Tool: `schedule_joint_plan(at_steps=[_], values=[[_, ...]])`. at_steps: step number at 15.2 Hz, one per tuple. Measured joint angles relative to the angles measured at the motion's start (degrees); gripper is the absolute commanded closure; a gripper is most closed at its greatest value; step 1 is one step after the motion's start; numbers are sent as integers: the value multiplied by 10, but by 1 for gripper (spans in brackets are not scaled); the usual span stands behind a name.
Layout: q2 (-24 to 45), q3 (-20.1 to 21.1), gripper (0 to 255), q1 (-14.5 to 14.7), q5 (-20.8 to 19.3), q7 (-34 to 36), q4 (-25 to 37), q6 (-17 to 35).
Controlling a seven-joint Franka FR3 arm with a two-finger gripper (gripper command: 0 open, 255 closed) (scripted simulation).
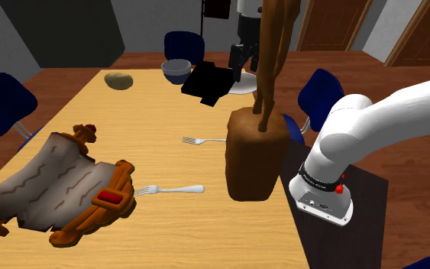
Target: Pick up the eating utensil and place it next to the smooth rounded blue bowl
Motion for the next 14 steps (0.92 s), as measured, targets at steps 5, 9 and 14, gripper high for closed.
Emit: schedule_joint_plan(at_steps=[5,9,14], values=[[35,8,0,18,6,-23,-20,55],[82,20,0,41,14,-54,-54,136],[158,36,0,69,22,-92,-75,236]])
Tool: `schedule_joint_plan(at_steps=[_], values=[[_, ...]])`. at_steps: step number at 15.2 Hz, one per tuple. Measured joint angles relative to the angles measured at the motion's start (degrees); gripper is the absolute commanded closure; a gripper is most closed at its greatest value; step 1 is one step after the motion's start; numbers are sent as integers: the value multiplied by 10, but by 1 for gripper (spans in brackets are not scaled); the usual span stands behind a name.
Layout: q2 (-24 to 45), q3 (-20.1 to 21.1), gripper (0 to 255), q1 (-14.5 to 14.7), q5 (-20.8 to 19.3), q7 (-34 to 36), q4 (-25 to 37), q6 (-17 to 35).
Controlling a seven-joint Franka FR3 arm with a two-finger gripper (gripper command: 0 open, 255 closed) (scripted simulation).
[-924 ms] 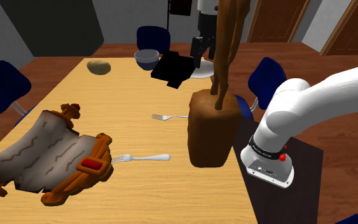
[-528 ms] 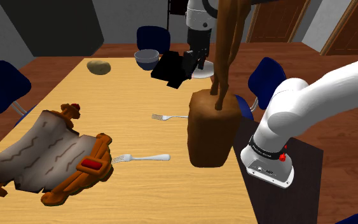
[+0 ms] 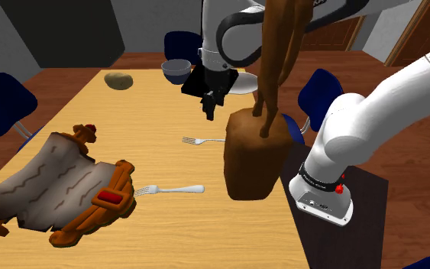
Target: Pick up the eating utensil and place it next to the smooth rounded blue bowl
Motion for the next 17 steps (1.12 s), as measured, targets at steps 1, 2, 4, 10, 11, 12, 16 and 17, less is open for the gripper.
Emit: schedule_joint_plan(at_steps=[1,2,4,10,11,12,16,17], values=[[18,2,0,4,0,-9,1,17],[35,9,0,12,3,-12,-2,38],[75,17,0,22,4,-26,-4,80],[151,29,0,32,2,-44,-8,161],[157,31,0,33,2,-43,-9,168],[163,31,0,32,1,-43,-12,177],[179,32,0,32,0,-43,-20,201],[179,32,0,32,0,-43,-21,202]])
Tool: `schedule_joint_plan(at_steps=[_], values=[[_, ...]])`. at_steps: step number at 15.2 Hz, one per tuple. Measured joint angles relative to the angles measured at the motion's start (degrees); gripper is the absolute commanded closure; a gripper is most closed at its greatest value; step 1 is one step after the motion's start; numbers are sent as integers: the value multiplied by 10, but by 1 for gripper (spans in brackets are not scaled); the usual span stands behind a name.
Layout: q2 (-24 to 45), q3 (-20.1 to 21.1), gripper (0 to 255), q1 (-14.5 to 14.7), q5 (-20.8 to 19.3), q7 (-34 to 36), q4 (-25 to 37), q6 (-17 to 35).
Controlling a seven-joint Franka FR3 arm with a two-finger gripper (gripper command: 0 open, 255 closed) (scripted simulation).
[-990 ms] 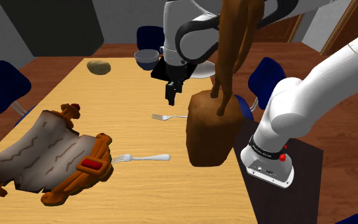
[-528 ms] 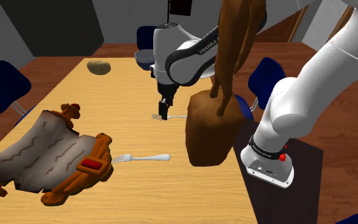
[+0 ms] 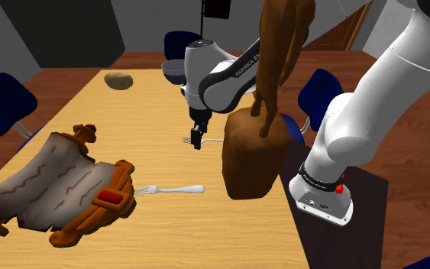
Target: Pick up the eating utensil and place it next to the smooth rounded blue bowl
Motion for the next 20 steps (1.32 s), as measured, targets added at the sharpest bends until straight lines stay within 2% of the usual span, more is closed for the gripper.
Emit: schedule_joint_plan(at_steps=[3,4,14,20], values=[[0,0,0,0,0,0,0,1],[0,0,255,0,0,0,0,1],[0,-1,255,0,-1,1,2,1],[-26,-3,255,1,1,-2,16,-43]])
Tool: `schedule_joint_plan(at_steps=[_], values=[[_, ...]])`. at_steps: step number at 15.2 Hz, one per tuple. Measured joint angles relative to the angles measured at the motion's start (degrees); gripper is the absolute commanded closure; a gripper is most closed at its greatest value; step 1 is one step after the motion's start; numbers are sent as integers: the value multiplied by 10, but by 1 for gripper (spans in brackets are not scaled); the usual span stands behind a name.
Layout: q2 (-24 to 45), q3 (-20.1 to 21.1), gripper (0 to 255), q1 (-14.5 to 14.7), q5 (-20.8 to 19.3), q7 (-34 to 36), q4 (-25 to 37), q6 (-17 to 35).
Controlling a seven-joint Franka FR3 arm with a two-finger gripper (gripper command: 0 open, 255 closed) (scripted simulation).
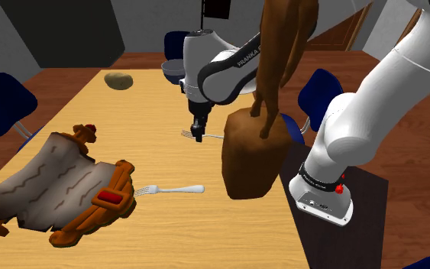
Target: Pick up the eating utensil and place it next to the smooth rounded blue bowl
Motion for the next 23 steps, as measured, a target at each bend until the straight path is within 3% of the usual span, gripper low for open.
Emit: schedule_joint_plan(at_steps=[23], values=[[-87,-14,255,0,-1,-1,113,-200]])
